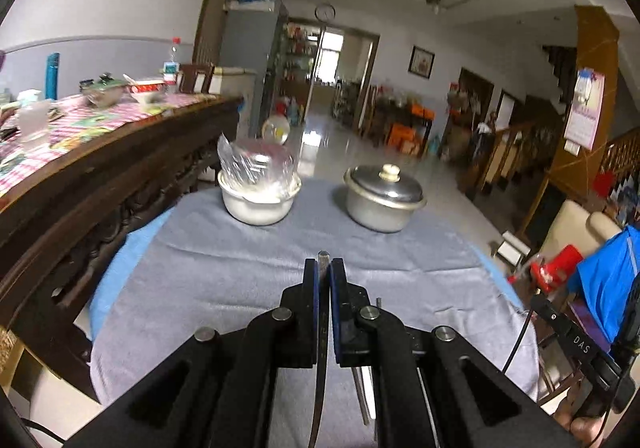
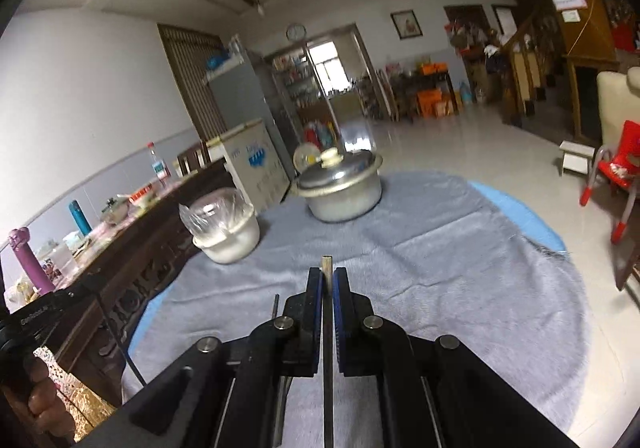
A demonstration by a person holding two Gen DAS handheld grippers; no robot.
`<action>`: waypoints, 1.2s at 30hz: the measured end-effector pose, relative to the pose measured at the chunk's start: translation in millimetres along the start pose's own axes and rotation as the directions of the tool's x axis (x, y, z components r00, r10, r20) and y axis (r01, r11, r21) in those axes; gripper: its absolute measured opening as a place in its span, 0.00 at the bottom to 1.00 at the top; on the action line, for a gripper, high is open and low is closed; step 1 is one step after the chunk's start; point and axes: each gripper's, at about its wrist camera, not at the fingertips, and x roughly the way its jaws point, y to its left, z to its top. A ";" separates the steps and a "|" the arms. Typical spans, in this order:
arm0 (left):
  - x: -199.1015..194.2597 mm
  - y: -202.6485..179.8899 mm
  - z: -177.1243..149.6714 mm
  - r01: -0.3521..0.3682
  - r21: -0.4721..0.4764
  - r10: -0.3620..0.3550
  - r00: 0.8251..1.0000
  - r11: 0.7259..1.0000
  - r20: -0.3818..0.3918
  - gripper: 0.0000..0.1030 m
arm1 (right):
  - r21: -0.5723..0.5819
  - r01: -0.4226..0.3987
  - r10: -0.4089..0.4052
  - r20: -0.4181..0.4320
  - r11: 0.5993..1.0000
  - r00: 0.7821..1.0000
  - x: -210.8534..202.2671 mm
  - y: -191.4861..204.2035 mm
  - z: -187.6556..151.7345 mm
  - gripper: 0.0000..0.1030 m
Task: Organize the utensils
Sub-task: 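Lift the chopsticks and lower them toward the holder with both tools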
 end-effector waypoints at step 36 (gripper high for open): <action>-130.1 -30.4 3.8 0.152 -0.059 -0.137 0.969 0.987 0.204 0.05 | -0.176 -0.133 0.179 0.279 0.975 0.943 -181.8 88.9 19.3 0.06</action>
